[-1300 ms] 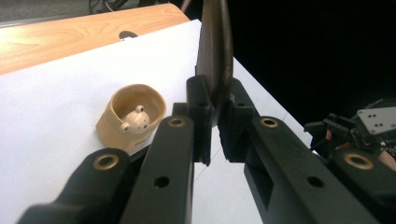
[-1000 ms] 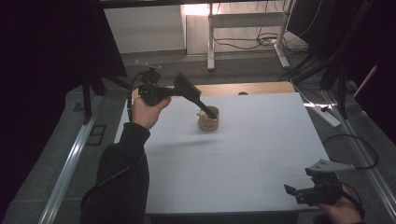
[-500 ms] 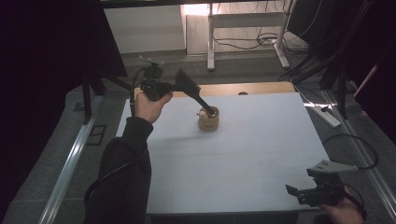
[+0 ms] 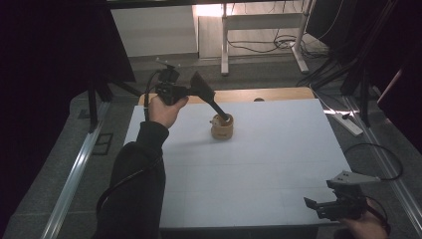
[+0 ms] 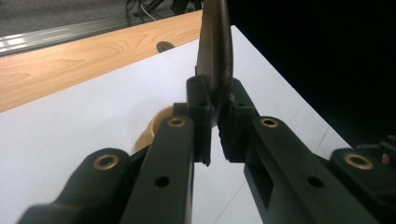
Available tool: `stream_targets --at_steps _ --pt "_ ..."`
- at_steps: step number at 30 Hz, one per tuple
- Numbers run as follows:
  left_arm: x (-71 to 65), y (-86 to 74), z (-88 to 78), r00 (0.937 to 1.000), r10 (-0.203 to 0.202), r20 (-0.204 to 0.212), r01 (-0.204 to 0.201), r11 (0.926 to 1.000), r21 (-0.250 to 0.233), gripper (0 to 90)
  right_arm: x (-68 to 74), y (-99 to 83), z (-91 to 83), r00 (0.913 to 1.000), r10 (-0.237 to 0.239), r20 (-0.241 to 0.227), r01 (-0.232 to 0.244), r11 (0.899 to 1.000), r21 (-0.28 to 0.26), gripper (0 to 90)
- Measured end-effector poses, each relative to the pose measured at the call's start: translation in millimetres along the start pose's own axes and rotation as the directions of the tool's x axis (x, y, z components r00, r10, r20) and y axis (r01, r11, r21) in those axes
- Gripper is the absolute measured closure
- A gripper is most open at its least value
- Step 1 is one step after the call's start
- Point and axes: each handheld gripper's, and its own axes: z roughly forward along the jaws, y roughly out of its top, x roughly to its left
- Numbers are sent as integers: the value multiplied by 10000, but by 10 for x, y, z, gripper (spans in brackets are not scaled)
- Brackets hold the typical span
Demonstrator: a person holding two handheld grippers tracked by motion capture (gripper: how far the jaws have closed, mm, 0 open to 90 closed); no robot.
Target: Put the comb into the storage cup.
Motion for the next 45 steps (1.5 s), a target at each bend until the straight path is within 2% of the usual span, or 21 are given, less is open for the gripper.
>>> stream_targets --at_steps 20,45 --pt "55 8 174 9993 120 -353 -112 9997 235 827 -4 -1 0 10000 21 -48 -21 10000 -9 7" --pt "159 -78 356 9986 -20 -533 45 9989 456 826 -1 -2 -1 10000 -21 -66 21 10000 0 10"
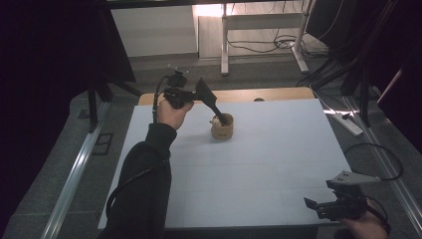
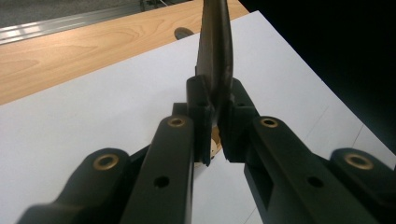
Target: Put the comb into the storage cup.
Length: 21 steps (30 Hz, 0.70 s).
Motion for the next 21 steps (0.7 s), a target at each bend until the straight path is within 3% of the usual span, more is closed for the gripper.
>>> stream_targets --at_steps 12,21 --pt "45 -90 116 9998 -146 123 145 9999 78 827 -3 0 1 10000 -5 -25 5 10000 24 12" --pt "104 -177 199 9975 -528 463 528 9986 -1 826 -2 1 4 10000 -5 -51 6 10000 36 13"
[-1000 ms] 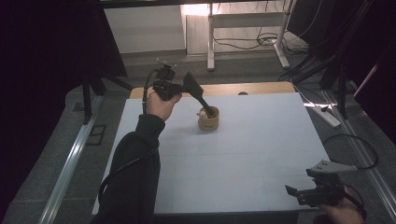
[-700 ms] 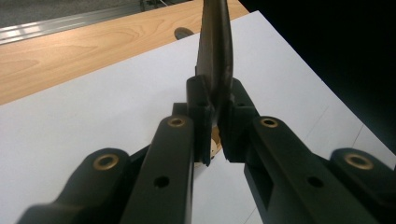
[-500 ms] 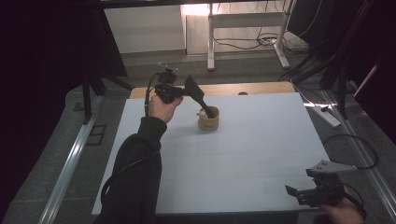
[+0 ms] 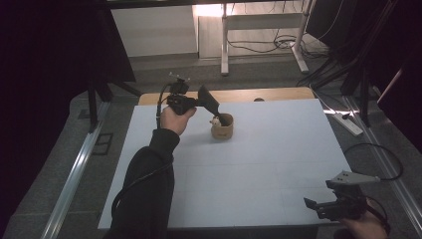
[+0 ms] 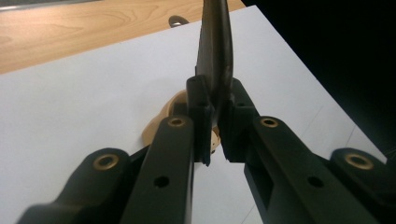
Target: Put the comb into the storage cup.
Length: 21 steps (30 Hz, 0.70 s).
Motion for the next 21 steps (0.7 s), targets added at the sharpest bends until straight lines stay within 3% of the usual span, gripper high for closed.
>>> stream_targets --at_steps 6,21 --pt "45 -37 28 9999 -125 16 125 9999 14 826 4 1 2 10000 -29 -17 29 10000 23 13" --pt "196 -153 17 9968 -736 320 750 9961 -464 820 7 3 8 10000 -63 -7 63 10000 64 13"
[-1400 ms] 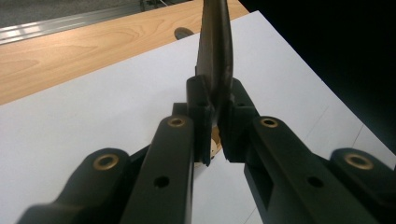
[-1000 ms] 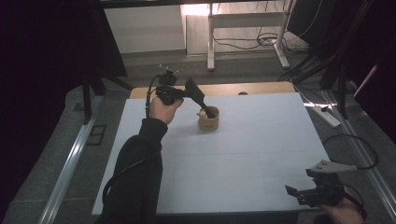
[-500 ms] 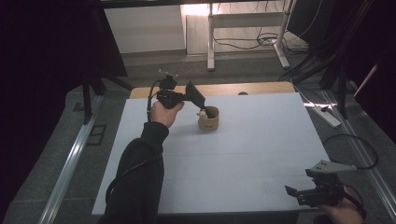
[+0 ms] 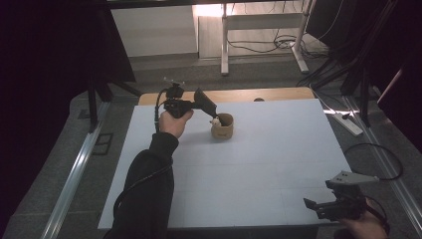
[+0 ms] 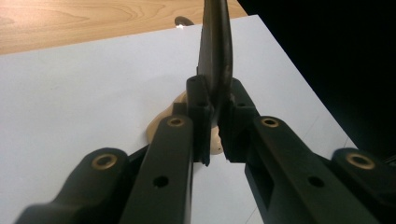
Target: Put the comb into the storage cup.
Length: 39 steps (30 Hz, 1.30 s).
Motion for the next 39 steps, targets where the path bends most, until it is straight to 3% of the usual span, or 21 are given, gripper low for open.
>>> stream_targets --at_steps 10,17,30,39 --pt "74 -83 -14 9997 43 -254 -49 9996 -268 792 1 1 3 10000 -8 9 8 10000 28 13" --pt "40 -102 2 9971 404 -648 -423 9987 -286 747 2 0 1 10000 -15 11 15 10000 25 13" --pt "14 -146 -7 9834 1209 -1353 -1267 9913 -347 537 8 0 2 10000 -51 61 51 10000 23 13" --pt "28 -169 -34 9829 1193 -1404 -1286 9899 -591 379 14 0 3 9999 -94 75 94 9999 49 13"
